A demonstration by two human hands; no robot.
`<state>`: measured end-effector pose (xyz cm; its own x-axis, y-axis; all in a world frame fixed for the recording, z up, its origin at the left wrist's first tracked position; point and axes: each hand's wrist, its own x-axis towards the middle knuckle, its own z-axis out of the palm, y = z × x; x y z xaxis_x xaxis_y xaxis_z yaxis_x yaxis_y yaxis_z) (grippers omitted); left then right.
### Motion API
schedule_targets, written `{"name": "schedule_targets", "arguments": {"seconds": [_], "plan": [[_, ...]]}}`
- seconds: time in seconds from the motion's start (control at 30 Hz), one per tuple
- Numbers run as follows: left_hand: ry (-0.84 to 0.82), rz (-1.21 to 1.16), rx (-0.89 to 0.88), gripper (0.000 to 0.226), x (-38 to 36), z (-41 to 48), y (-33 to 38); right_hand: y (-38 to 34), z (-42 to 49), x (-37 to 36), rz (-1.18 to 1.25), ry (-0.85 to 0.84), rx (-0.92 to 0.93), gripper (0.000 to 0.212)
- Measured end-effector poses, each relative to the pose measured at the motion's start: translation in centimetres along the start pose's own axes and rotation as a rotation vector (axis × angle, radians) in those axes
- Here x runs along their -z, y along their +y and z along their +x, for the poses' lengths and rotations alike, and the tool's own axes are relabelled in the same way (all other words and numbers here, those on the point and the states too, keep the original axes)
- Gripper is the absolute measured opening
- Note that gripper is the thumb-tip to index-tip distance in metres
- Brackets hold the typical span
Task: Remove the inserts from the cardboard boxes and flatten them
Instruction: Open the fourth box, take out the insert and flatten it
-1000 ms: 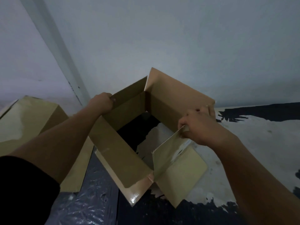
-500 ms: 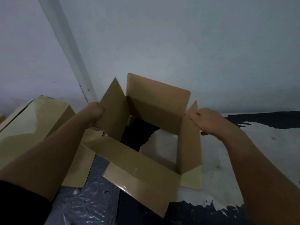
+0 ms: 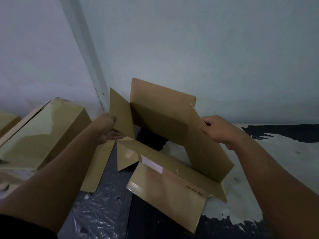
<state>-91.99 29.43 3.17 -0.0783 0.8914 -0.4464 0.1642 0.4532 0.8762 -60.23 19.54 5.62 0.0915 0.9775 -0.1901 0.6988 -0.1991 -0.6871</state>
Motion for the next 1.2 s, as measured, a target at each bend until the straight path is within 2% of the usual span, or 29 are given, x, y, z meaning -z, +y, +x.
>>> {"name": "schedule_targets", "arguments": {"seconds": [0.13,0.23,0.27,0.37,0.43,0.57,0.63,0.7,0.73,0.83,0.9,0.93,1.07,1.2], "plan": [[0.029,-0.015,-0.051,0.037,-1.2,-0.4,1.7,-0.8,-0.5,0.9,0.043,-0.101,0.070,0.021],[0.007,-0.021,-0.126,0.013,-2.6,-0.4,2.7,-1.5,-1.2,0.6,0.109,-0.196,0.098,0.021],[0.007,-0.020,-0.154,0.015,-3.0,-0.5,3.0,-1.6,-1.3,0.3,0.102,-0.240,0.107,0.022],[-0.058,0.025,-0.213,0.064,-3.6,0.2,3.5,-2.4,-1.9,-0.9,0.082,-0.377,0.121,0.031],[-0.098,0.217,-0.264,0.080,-3.8,0.4,3.5,-2.9,-2.1,-1.7,0.066,-0.460,0.125,0.036],[-0.135,0.527,-0.215,0.075,-4.9,0.4,3.7,-2.7,-1.8,-3.1,-0.001,-0.532,0.093,0.040],[-0.157,0.643,-0.206,0.081,-5.4,0.5,3.6,-2.4,-1.6,-3.6,-0.031,-0.547,0.088,0.042],[-0.199,0.718,-0.219,0.085,-5.6,0.5,3.7,-2.3,-1.5,-4.0,-0.052,-0.570,0.093,0.044],[-0.202,0.727,-0.224,0.079,-5.5,0.5,3.8,-2.2,-1.3,-4.1,-0.064,-0.582,0.087,0.046],[-0.185,0.694,-0.243,0.044,-5.2,1.1,4.0,-2.2,-0.6,-4.7,-0.082,-0.574,0.037,0.051],[-0.223,0.611,-0.208,0.019,-4.7,1.3,3.8,-2.5,-0.2,-5.1,-0.042,-0.542,0.009,0.053],[-0.260,0.544,-0.163,0.014,-4.6,1.3,3.5,-2.8,0.0,-5.3,0.002,-0.521,-0.005,0.059],[-0.296,0.246,-0.052,0.028,-4.7,1.5,2.1,-4.9,1.2,-6.5,0.004,-0.407,0.030,0.084],[-0.270,0.010,-0.002,0.045,-5.4,2.1,1.3,-7.4,2.9,-8.0,-0.077,-0.388,0.132,0.087]]}}
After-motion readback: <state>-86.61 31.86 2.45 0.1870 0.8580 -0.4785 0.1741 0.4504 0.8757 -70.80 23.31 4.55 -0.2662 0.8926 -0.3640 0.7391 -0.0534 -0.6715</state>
